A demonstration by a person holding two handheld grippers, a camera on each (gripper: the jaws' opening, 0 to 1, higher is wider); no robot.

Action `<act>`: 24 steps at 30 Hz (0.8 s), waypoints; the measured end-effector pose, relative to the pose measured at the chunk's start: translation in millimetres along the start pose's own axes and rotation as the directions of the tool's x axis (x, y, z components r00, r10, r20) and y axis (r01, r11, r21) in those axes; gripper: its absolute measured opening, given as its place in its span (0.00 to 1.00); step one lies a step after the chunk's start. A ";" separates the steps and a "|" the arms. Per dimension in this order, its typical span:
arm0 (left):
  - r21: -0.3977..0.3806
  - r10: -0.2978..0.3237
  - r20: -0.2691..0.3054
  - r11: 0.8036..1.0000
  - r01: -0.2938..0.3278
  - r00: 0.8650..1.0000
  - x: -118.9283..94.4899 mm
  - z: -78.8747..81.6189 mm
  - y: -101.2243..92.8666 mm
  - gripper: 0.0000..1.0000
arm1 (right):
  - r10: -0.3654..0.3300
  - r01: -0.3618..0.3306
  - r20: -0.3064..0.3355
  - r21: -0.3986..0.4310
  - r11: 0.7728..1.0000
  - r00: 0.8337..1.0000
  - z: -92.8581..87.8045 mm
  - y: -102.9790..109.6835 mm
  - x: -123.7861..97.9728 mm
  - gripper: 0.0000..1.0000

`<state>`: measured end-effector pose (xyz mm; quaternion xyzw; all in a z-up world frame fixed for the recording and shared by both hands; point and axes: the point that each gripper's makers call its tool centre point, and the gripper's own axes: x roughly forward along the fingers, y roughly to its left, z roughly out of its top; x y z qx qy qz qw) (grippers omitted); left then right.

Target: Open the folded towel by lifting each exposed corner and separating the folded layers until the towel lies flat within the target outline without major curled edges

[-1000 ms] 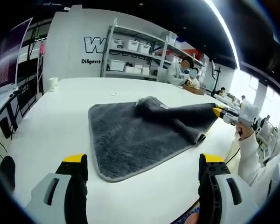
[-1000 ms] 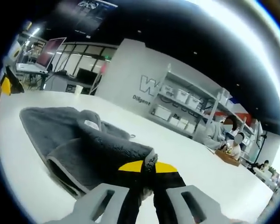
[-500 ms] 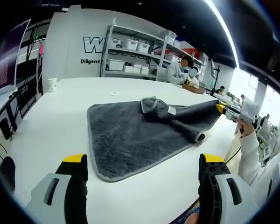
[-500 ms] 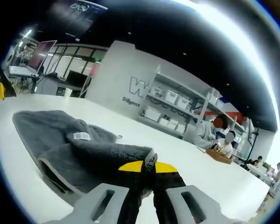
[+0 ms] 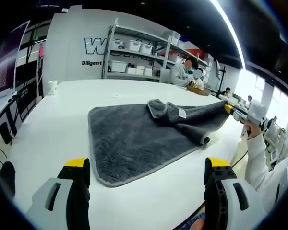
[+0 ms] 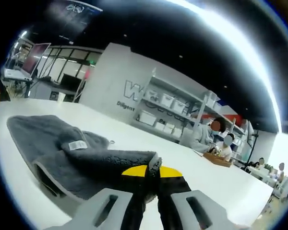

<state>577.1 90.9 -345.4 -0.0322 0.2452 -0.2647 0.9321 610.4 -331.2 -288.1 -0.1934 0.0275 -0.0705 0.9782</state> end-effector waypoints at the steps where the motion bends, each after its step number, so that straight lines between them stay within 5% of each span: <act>1: 0.001 0.000 0.000 1.000 0.000 1.000 0.0 0.0 -0.2 0.98 | -0.004 0.004 0.001 0.000 1.000 1.000 -0.1 -1.3 -0.1 0.00; 24: 0.007 -0.004 -0.006 1.000 0.004 1.000 1.1 -0.4 -3.1 0.98 | -0.096 0.097 -0.004 0.022 0.995 0.995 -9.9 -32.2 -1.6 0.00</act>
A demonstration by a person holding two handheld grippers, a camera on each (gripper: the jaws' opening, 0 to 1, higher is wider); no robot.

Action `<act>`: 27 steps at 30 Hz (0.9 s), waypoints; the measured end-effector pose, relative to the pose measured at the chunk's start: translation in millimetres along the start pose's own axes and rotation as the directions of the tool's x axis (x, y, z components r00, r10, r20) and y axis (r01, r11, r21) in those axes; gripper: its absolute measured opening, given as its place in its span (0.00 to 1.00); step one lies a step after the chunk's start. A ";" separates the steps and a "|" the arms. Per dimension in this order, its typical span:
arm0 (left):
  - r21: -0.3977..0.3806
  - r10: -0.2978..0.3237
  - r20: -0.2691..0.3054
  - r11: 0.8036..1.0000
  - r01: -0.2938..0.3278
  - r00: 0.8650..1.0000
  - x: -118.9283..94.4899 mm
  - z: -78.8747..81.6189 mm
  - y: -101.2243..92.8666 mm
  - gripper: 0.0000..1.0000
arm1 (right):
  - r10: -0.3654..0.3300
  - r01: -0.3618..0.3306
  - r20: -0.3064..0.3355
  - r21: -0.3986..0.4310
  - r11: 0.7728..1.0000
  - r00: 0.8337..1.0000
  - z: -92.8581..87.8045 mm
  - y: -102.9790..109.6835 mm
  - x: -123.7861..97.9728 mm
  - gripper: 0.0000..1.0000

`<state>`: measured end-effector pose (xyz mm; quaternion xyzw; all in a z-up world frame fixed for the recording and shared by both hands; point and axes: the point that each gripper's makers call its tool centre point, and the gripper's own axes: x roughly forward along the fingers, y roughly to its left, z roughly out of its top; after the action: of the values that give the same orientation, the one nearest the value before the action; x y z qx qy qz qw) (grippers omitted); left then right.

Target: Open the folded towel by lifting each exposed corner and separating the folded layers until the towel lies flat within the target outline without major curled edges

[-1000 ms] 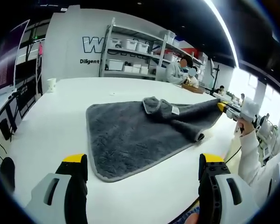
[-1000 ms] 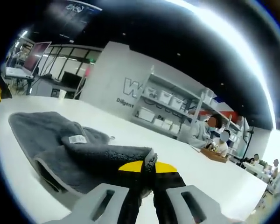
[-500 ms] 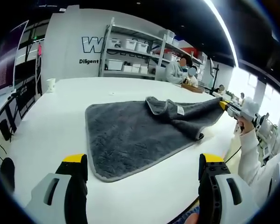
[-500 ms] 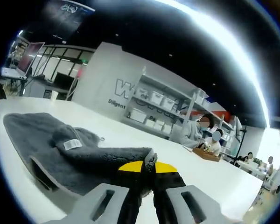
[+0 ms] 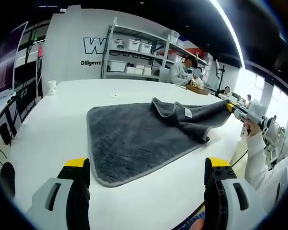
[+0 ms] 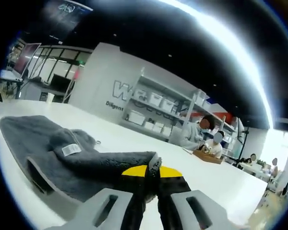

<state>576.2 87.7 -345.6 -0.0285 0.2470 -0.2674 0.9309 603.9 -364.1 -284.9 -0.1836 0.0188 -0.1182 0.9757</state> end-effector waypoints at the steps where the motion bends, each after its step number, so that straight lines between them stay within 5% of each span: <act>1: 0.000 0.000 -0.001 1.000 0.000 1.000 0.0 -0.2 0.1 0.98 | -0.004 0.004 0.001 0.001 1.000 1.000 -0.2 -1.2 0.0 0.00; 27: 0.002 -0.004 -0.006 1.000 0.004 1.000 1.2 -0.9 -2.3 0.98 | -0.134 0.134 0.004 -0.046 0.990 0.991 -8.3 -37.5 -3.7 0.00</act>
<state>575.6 85.2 -346.5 -0.0272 0.2493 -0.2695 0.9298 591.2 -400.2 -279.1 -0.2070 0.0087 -0.1830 0.9610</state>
